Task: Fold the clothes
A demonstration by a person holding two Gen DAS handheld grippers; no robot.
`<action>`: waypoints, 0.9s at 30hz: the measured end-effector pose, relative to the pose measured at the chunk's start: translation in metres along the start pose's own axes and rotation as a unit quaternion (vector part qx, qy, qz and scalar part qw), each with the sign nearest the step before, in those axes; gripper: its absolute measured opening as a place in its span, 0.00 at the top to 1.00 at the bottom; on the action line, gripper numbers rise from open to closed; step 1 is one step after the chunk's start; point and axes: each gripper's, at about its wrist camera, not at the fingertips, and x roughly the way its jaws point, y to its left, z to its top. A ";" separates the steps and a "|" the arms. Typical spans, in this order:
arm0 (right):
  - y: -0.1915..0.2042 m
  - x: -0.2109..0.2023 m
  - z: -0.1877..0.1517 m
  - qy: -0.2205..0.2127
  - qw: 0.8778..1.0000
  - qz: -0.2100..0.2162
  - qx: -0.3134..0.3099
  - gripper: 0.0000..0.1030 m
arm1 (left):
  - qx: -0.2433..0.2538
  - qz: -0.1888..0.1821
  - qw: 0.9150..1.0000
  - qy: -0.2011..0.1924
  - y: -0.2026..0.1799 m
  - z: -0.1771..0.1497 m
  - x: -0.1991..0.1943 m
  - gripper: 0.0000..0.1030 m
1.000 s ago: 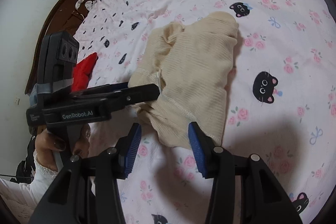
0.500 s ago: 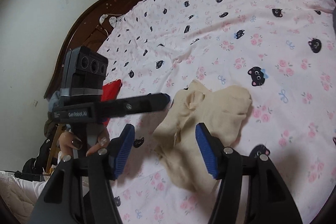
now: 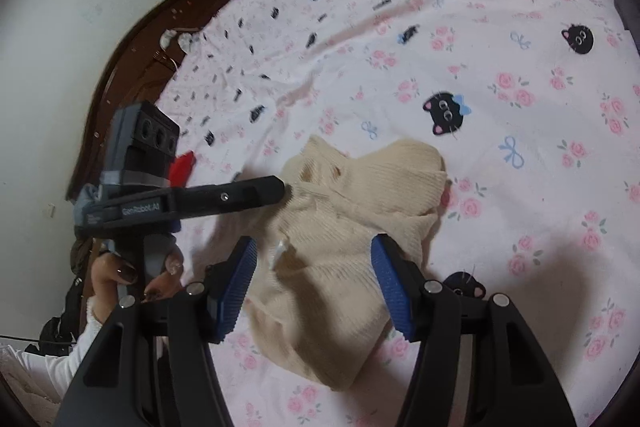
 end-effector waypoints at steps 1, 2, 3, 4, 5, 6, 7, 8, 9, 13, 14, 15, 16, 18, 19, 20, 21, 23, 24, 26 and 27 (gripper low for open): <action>0.001 -0.006 0.000 -0.010 1.000 0.011 0.003 0.39 | 0.002 -0.004 1.000 -0.003 -0.002 -0.002 -0.004 0.42; 0.001 -0.012 0.000 -0.019 1.000 0.021 0.010 0.39 | 0.002 -0.008 1.000 -0.006 -0.002 -0.005 -0.010 0.42; 0.001 -0.019 -0.001 -0.028 0.999 0.030 0.018 0.39 | 0.001 -0.010 1.000 -0.007 -0.002 -0.007 -0.012 0.42; -0.003 -0.023 -0.002 -0.034 0.998 0.038 0.030 0.39 | -0.003 -0.015 1.000 -0.003 0.001 -0.010 -0.013 0.42; -0.006 -0.027 -0.004 -0.039 0.997 0.045 0.042 0.38 | -0.008 -0.021 1.000 0.003 0.004 -0.014 -0.013 0.42; -0.009 -0.031 -0.006 -0.045 0.996 0.052 0.055 0.38 | -0.015 -0.028 0.999 0.009 0.008 -0.017 -0.013 0.42; -0.014 -0.032 -0.009 -0.046 0.995 0.056 0.068 0.37 | -0.023 -0.034 0.999 0.014 0.011 -0.020 -0.012 0.42; -0.020 -0.031 -0.013 -0.045 0.994 0.058 0.079 0.37 | -0.027 -0.039 0.999 0.021 0.013 -0.023 -0.010 0.42; -0.026 -0.030 -0.016 -0.044 0.993 0.060 0.091 0.37 | -0.030 -0.043 0.998 0.028 0.014 -0.026 -0.007 0.42; -0.047 -0.022 -0.031 -0.041 0.988 0.064 0.134 0.36 | -0.018 -0.041 0.998 0.047 0.008 -0.038 0.001 0.42; -0.050 -0.019 -0.035 -0.040 0.987 0.067 0.140 0.36 | -0.016 -0.041 0.998 0.049 0.008 -0.040 0.002 0.42; -0.052 -0.017 -0.037 -0.039 0.986 0.070 0.144 0.36 | -0.015 -0.041 0.998 0.050 0.008 -0.041 0.003 0.42; -0.054 -0.014 -0.039 -0.038 0.986 0.073 0.148 0.36 | -0.014 -0.041 0.998 0.051 0.008 -0.042 0.003 0.42; -0.056 -0.010 -0.043 -0.038 0.985 0.075 0.151 0.36 | -0.020 -0.047 0.997 0.051 0.012 -0.042 0.005 0.42; -0.057 -0.008 -0.044 -0.038 0.985 0.076 0.152 0.36 | -0.026 -0.053 0.997 0.050 0.015 -0.041 0.006 0.42; -0.058 -0.007 -0.044 -0.039 0.985 0.076 0.152 0.36 | -0.033 -0.059 0.997 0.049 0.018 -0.040 0.006 0.42; -0.059 -0.006 -0.044 -0.042 0.984 0.082 0.156 0.36 | -0.039 -0.065 0.996 0.048 0.021 -0.039 0.007 0.42; -0.060 -0.005 -0.043 -0.047 0.981 0.093 0.162 0.36 | -0.051 -0.078 0.995 0.046 0.026 -0.037 0.008 0.42; -0.061 -0.004 -0.041 -0.049 0.980 0.098 0.164 0.36 | -0.057 -0.085 0.994 0.044 0.029 -0.035 0.009 0.42; -0.060 -0.001 -0.039 -0.048 0.981 0.100 0.161 0.36 | -0.063 -0.097 0.992 0.041 0.032 -0.032 0.011 0.41; -0.059 0.002 -0.038 -0.046 0.981 0.099 0.160 0.36 | -0.064 -0.100 0.992 0.040 0.032 -0.031 0.012 0.41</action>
